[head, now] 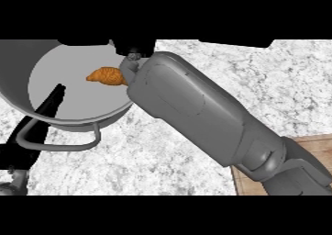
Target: Pick the croissant from the cutting board and place it in the pot
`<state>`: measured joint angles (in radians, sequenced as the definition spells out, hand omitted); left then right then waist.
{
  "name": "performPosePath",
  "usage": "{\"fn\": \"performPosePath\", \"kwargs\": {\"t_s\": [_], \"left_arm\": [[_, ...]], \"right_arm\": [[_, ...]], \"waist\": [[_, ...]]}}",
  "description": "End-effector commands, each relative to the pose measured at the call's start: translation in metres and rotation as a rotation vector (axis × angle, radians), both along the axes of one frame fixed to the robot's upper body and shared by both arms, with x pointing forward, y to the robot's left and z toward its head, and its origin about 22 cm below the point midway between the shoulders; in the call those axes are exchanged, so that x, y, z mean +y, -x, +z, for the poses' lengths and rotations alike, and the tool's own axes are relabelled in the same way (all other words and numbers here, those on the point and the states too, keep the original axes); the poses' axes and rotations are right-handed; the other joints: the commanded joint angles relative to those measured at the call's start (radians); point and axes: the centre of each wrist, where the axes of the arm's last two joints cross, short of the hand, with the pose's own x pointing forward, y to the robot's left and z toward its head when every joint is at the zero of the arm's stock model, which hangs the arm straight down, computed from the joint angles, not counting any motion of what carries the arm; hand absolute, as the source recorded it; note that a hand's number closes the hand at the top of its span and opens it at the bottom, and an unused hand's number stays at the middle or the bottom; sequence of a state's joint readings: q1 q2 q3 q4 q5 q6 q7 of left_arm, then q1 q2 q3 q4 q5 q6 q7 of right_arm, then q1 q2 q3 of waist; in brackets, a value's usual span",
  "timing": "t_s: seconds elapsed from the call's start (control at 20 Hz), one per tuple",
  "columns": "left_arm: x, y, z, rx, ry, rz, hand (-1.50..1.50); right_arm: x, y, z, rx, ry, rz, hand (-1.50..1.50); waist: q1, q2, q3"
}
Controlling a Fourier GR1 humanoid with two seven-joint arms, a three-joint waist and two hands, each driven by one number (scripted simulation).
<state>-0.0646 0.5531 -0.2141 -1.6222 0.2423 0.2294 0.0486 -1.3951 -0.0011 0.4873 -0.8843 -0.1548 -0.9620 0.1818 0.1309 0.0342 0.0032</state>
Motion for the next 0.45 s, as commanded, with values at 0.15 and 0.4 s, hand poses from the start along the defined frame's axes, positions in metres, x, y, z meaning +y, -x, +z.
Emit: {"fn": "performPosePath", "kwargs": {"t_s": [0.15,0.4], "left_arm": [[0.016,0.005,-0.019,0.115,-0.061,0.119,0.0],[0.023,0.013,-0.027,0.115,-0.073,0.157,0.0]], "right_arm": [[-0.017,0.003,-0.026,0.044,-0.139,0.134,-1.5],[-0.038,0.004,-0.078,0.032,-0.181,0.172,-1.5]], "waist": [[-0.034,-0.006,-0.003],[-0.071,-0.016,-0.003]]}}
